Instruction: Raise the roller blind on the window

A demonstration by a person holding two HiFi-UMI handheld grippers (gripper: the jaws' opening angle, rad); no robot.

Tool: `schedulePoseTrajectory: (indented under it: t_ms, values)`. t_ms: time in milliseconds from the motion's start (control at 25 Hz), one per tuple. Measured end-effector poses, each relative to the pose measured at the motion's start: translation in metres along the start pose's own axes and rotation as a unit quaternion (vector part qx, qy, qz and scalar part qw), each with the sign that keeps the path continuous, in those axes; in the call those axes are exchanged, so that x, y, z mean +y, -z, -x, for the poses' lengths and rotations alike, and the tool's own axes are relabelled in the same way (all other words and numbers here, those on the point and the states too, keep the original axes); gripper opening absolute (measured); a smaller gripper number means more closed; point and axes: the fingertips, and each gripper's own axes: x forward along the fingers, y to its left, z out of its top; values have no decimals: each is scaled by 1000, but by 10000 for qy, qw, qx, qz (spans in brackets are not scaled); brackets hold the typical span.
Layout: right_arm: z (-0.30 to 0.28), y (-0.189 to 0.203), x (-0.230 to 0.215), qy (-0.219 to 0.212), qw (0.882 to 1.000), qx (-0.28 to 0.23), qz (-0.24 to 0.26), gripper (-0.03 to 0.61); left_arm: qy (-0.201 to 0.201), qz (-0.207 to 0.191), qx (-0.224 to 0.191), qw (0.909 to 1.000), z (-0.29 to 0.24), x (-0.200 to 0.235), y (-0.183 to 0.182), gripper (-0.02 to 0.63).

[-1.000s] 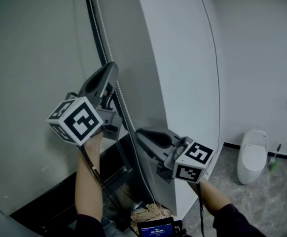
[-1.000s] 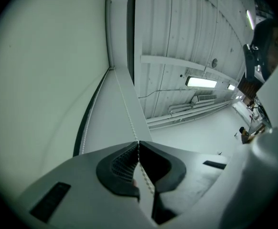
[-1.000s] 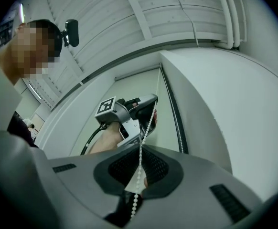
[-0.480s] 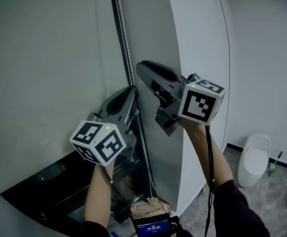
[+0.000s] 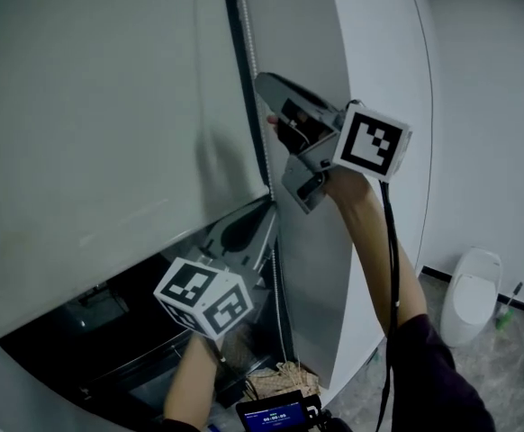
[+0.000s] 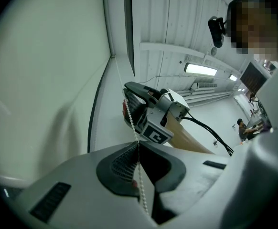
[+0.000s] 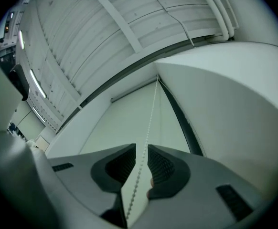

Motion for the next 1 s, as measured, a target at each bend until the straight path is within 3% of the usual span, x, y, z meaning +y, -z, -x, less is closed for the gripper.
schedulePoseTrajectory:
  t_ms: [480,720,1000]
  values:
    - [-10,1,2,301,9993,124,163,17,121,81,-144,9998,10,-8,-1,18]
    - [8,2,-10,617,9979,164,45,15,-162,119,-335,9992,8,7,-10,20]
    - [47,60,2,793,9947,659,11,15,-212,75,-704,9973,8,25,-57,20]
